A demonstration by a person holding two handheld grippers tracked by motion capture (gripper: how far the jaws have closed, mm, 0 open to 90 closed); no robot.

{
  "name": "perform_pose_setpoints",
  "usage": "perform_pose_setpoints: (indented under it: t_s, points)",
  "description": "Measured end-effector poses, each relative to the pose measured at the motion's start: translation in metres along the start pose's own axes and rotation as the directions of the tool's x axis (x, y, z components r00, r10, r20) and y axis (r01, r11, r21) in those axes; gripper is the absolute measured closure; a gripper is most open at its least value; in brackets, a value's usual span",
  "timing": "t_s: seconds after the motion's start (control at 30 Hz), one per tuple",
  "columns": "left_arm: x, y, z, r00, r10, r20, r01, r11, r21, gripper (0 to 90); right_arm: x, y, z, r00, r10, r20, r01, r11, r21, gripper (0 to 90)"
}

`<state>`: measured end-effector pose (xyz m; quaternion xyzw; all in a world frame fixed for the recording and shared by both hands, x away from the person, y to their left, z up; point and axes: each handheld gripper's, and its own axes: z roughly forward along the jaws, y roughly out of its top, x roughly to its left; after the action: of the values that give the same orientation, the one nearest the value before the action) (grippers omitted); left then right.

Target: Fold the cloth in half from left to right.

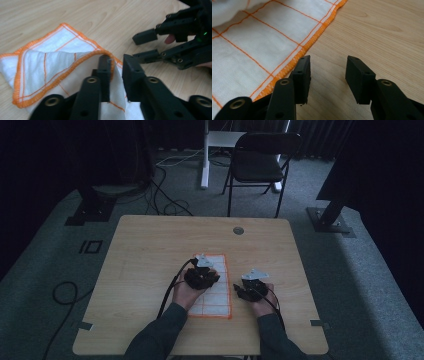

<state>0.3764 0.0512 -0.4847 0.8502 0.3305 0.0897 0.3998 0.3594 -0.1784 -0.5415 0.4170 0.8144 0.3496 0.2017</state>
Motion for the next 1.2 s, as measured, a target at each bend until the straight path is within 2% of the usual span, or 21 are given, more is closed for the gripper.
perform_pose_setpoints:
  t_s: [0.17, 0.23, 0.3, 0.4, 0.5, 0.67, 0.93, 1.0, 1.2]
  points:
    - [0.006, -0.005, -0.015, 0.9997, -0.023, 0.004, 0.024, 0.9992, -0.031, 71.8, -0.001, 0.000, 0.000, 1.0000, 0.003, 0.000, -0.003, 1.000, 0.000, 55.1]
    - [0.008, -0.005, -0.018, 0.9997, -0.023, 0.008, 0.023, 0.9993, -0.029, 70.0, 0.000, 0.000, 0.000, 1.0000, -0.001, 0.000, 0.001, 1.000, 0.000, 55.1]
    - [0.009, -0.006, -0.020, 0.9999, -0.009, -0.009, 0.009, 0.9997, -0.024, 69.1, 0.001, 0.000, 0.001, 1.0000, -0.002, 0.000, 0.002, 1.000, 0.002, 55.1]
    - [0.011, -0.011, -0.026, 0.9995, -0.016, -0.028, 0.015, 0.9993, -0.033, 69.1, 0.002, 0.001, 0.000, 1.0000, 0.000, -0.002, 0.000, 1.000, 0.001, 55.1]
    - [0.019, -0.021, -0.033, 0.9975, -0.039, -0.059, 0.037, 0.9989, -0.028, 68.8, 0.000, 0.000, 0.000, 1.0000, 0.000, 0.001, 0.000, 1.000, 0.001, 55.1]
    - [0.032, -0.039, -0.041, 0.9923, -0.093, -0.082, 0.092, 0.9956, -0.020, 66.7, 0.001, 0.000, 0.000, 1.0000, -0.003, 0.000, 0.003, 1.000, 0.000, 55.1]
    - [0.042, -0.061, -0.039, 0.9833, -0.154, -0.097, 0.155, 0.9880, -0.002, 58.5, 0.001, 0.000, 0.001, 1.0000, -0.005, -0.001, 0.005, 1.000, 0.002, 55.1]
    - [0.045, -0.069, -0.034, 0.9788, -0.173, -0.110, 0.176, 0.9841, 0.020, 56.6, 0.001, 0.000, 0.001, 1.0000, -0.005, -0.001, 0.005, 1.000, 0.002, 55.1]
    - [0.048, -0.074, -0.028, 0.9756, -0.202, -0.086, 0.206, 0.9779, 0.037, 54.2, 0.001, 0.000, 0.001, 1.0000, -0.002, -0.001, 0.002, 1.000, 0.003, 55.1]
